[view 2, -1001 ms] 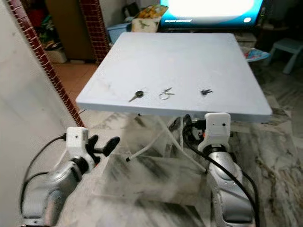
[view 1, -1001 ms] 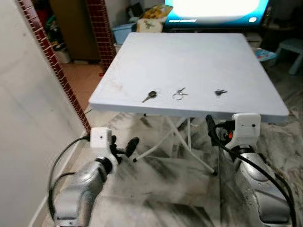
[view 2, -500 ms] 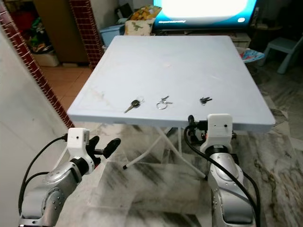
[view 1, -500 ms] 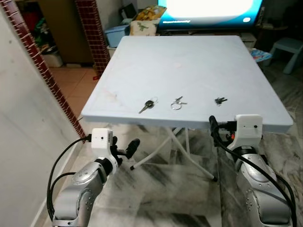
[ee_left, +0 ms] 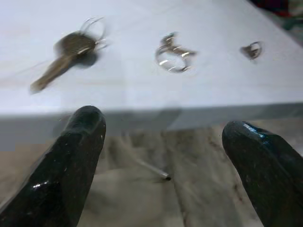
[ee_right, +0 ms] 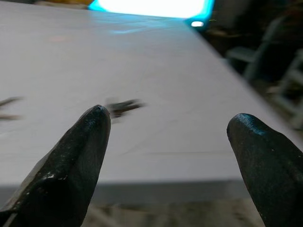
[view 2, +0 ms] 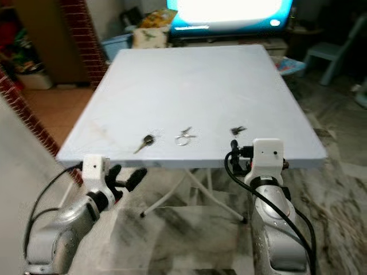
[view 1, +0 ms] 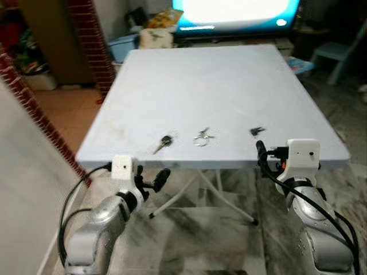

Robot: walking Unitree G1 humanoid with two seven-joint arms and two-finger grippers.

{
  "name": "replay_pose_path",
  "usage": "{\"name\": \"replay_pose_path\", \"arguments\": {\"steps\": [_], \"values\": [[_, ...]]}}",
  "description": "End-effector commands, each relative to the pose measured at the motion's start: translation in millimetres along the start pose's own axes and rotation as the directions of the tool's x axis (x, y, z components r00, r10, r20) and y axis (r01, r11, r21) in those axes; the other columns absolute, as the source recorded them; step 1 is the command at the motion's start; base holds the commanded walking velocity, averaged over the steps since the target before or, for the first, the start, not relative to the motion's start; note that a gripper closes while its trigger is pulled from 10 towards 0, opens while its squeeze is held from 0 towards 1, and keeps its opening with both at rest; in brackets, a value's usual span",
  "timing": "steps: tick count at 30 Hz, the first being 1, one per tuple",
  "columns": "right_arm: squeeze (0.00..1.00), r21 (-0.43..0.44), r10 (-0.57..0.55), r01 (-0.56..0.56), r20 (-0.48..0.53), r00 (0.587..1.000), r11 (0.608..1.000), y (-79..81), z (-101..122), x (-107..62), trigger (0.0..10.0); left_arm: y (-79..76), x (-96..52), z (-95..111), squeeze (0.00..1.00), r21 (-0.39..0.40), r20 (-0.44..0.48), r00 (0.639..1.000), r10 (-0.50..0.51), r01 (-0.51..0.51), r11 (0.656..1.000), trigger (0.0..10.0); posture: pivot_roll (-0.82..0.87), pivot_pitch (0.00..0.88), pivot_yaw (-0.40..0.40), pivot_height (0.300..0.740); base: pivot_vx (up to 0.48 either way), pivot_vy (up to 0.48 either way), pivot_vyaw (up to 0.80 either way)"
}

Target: Hang keys on a hook

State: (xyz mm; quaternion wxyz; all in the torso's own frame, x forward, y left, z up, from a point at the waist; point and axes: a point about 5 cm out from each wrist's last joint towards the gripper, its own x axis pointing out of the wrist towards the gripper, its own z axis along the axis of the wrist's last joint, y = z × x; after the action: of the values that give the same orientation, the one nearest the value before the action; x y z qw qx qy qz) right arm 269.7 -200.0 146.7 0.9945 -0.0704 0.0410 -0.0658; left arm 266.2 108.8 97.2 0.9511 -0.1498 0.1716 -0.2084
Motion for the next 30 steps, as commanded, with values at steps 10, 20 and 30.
{"name": "replay_pose_path", "arguments": {"steps": [10, 20, 30], "values": [[0.00, 0.022, 0.046, -0.046, 0.017, 0.999, 0.999, 10.9, 3.8, 0.2, 10.0, 13.7, -3.9, 3.6, 0.00, 0.021, 0.002, 0.999, 0.053, -0.053, 0.998, 10.0, -0.10, 0.061, 0.048, 0.740, 0.246, 0.000, -0.17], [0.00, 0.054, 0.123, -0.124, 0.020, 0.992, 0.991, 21.5, 4.1, -0.7, 10.0, 15.9, -4.2, 4.4, 0.00, 0.026, 0.003, 0.998, 0.057, -0.057, 0.998, 10.0, -0.09, 0.062, 0.054, 0.740, 0.189, 0.000, 0.00], [0.00, 0.054, 0.156, -0.157, 0.028, 0.987, 0.986, 27.3, 4.0, -2.5, 10.0, 16.7, -5.2, 4.3, 0.00, 0.034, -0.002, 0.998, 0.056, -0.056, 0.998, 10.0, -0.09, 0.064, 0.060, 0.740, 0.339, 0.000, 0.00]]}}
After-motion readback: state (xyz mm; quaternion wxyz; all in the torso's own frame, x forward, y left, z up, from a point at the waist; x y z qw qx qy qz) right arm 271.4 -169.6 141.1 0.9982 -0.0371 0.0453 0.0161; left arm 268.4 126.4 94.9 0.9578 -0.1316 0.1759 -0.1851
